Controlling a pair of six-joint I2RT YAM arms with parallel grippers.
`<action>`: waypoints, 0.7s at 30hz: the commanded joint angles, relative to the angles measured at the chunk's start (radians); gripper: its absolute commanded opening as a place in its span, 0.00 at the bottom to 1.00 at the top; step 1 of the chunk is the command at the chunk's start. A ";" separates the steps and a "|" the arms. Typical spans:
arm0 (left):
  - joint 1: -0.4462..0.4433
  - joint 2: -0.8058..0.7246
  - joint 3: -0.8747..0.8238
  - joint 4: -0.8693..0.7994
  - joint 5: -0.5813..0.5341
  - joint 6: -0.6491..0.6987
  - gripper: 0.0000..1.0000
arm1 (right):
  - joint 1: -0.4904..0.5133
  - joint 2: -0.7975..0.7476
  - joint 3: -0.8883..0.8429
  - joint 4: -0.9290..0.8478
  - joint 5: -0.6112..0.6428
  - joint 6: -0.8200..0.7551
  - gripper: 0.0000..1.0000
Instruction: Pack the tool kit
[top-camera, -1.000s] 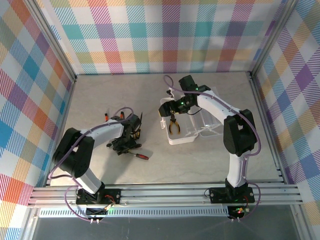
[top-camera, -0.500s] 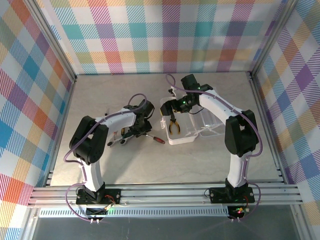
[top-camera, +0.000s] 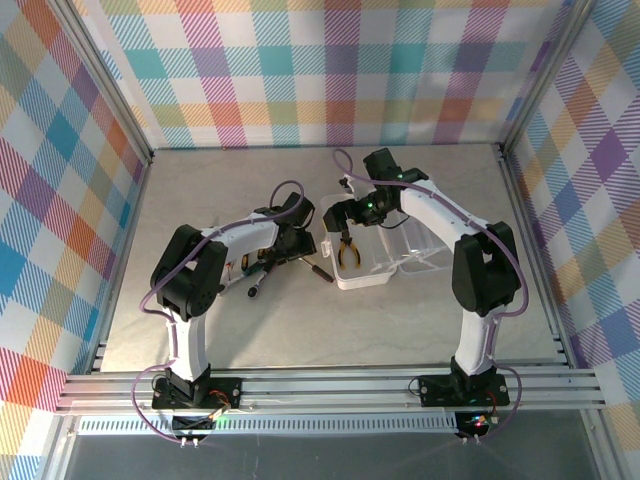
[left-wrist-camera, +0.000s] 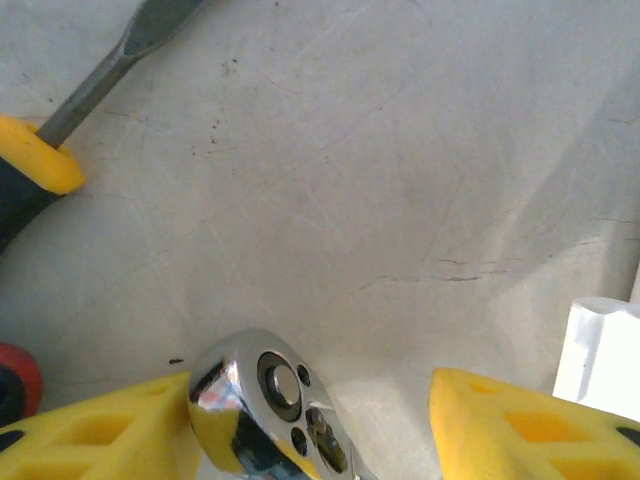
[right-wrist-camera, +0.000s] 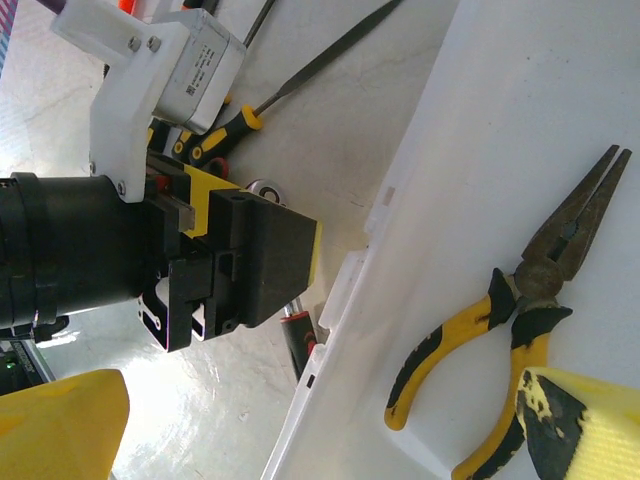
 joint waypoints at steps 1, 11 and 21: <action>0.022 0.038 -0.007 -0.050 0.013 0.042 0.61 | -0.008 -0.040 -0.006 -0.030 0.007 -0.022 0.99; 0.029 0.090 0.033 -0.027 0.030 0.057 0.31 | -0.009 -0.053 -0.006 -0.044 0.012 -0.025 0.99; 0.034 0.078 0.055 -0.033 0.037 0.112 0.00 | -0.009 -0.071 -0.003 -0.068 0.024 -0.031 0.99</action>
